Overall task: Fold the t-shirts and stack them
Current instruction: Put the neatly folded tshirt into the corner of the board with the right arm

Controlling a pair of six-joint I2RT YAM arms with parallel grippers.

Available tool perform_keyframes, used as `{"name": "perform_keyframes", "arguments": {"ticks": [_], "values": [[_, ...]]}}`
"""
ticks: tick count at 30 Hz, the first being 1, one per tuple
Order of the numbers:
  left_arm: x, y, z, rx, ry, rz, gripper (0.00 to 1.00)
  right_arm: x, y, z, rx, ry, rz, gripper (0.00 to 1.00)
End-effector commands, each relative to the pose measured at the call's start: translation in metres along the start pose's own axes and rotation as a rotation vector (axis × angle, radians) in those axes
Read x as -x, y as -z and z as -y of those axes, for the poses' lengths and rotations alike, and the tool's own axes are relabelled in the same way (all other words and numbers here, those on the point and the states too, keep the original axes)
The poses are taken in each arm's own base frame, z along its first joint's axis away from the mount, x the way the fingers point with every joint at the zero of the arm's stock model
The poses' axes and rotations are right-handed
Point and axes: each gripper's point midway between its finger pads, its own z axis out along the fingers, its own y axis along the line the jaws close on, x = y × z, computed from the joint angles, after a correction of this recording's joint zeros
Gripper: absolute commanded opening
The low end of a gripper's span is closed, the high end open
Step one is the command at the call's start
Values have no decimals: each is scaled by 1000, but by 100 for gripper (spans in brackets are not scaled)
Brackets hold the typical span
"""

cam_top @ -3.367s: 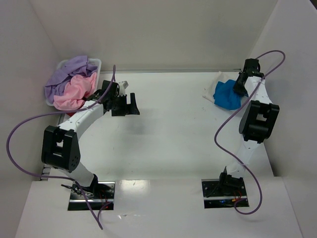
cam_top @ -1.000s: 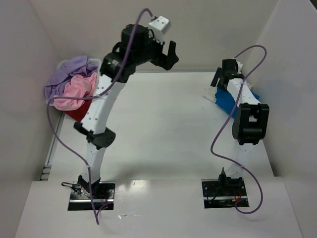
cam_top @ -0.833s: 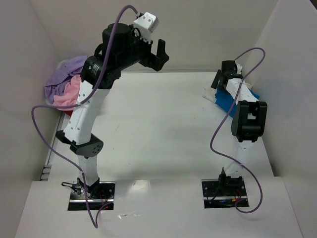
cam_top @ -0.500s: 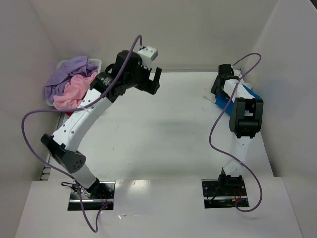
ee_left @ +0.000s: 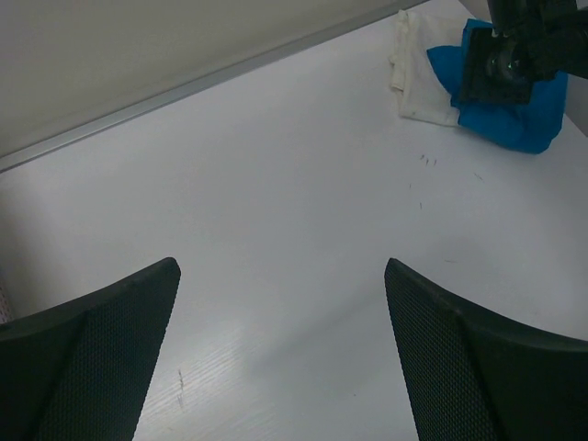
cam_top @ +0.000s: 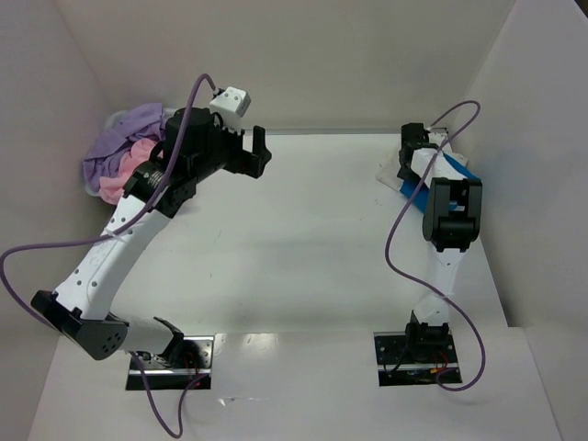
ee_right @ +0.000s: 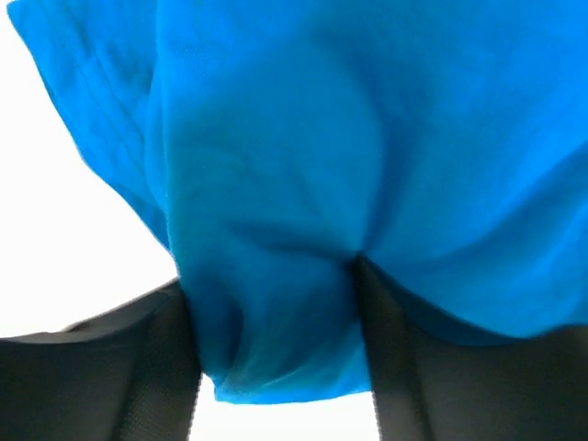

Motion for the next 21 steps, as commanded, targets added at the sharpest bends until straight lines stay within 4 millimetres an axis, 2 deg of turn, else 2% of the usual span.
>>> {"name": "perform_keyframes", "arguments": {"ticks": [1,2,3,7,10,19,21], "values": [[5,3,4,-26,-10,42,100,12,-2,3,-46,-18,39,56],[5,3,4,-26,-10,42,100,12,-2,3,-47,-7,39,50],[4,1,4,-26,-10,44,100,13,-2,6,-60,-7,45,35],[2,5,8,-48,-10,50,100,31,7,6,-50,-6,90,15],[-2,4,10,-58,-1,39,100,52,13,12,-38,-34,121,11],[-5,1,9,-68,10,38,100,108,44,-7,77,-64,218,10],[-2,1,9,-69,10,47,100,114,47,-12,102,-59,221,10]]}}
